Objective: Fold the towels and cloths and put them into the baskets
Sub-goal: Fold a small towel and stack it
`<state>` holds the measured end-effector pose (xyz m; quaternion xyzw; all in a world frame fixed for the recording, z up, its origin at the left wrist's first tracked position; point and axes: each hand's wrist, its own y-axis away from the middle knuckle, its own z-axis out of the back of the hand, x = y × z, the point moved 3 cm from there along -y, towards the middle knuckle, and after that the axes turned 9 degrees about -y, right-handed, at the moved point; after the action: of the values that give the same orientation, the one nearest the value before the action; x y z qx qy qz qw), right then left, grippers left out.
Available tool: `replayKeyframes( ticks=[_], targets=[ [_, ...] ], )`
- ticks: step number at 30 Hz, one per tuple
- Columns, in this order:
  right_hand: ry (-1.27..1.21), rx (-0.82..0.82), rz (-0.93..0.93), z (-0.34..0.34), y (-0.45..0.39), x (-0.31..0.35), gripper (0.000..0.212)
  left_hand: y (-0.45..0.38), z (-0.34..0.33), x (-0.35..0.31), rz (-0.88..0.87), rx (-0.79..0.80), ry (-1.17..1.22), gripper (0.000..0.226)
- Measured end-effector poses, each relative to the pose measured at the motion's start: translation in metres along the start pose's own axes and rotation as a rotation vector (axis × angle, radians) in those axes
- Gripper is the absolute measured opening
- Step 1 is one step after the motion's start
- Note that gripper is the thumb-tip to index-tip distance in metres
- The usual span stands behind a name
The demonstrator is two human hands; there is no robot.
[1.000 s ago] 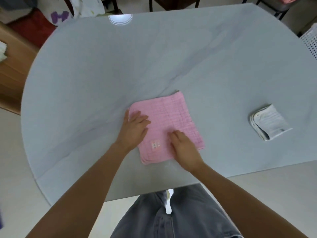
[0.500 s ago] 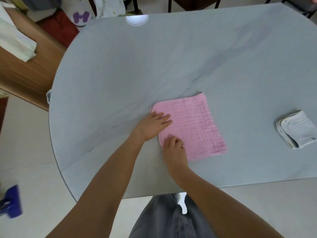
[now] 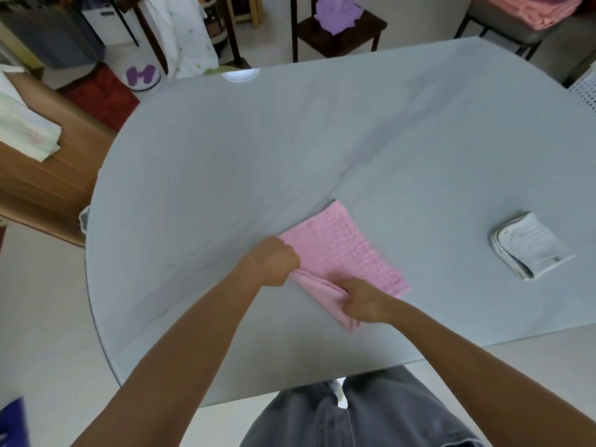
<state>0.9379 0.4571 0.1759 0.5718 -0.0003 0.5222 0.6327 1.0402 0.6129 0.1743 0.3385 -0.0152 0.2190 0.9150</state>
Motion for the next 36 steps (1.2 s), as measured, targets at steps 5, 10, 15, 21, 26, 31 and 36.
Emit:
replayKeyframes(
  ticks=[5,10,15,21,26,31,36],
  targets=[
    [0.021,0.130,-0.012,0.005,0.021,-0.011,0.051,0.002,0.015,-0.012,-0.110,0.299,0.123,0.031],
    [-0.214,-0.070,0.011,0.026,0.024,-0.033,0.053,-0.017,0.039,0.009,-0.114,0.230,0.410,0.028],
    [-0.337,-0.374,-0.038,0.043,0.020,-0.052,0.017,-0.043,0.043,0.018,-0.006,0.096,0.523,0.030],
    [-0.399,-0.596,-0.185,0.040,0.015,-0.078,0.014,-0.065,0.045,0.010,0.025,-0.071,0.465,0.026],
    [-0.262,-0.670,-0.284,0.036,0.014,-0.081,0.015,-0.074,0.044,0.006,-0.001,-0.164,0.359,0.029],
    [-0.247,-0.706,-0.332,0.036,0.010,-0.080,0.013,-0.083,0.042,0.000,0.054,-0.278,0.191,0.029],
    [-0.238,-0.689,-0.243,0.046,0.004,-0.081,0.023,-0.091,0.037,-0.011,0.140,-0.310,0.219,0.028]
  ],
)
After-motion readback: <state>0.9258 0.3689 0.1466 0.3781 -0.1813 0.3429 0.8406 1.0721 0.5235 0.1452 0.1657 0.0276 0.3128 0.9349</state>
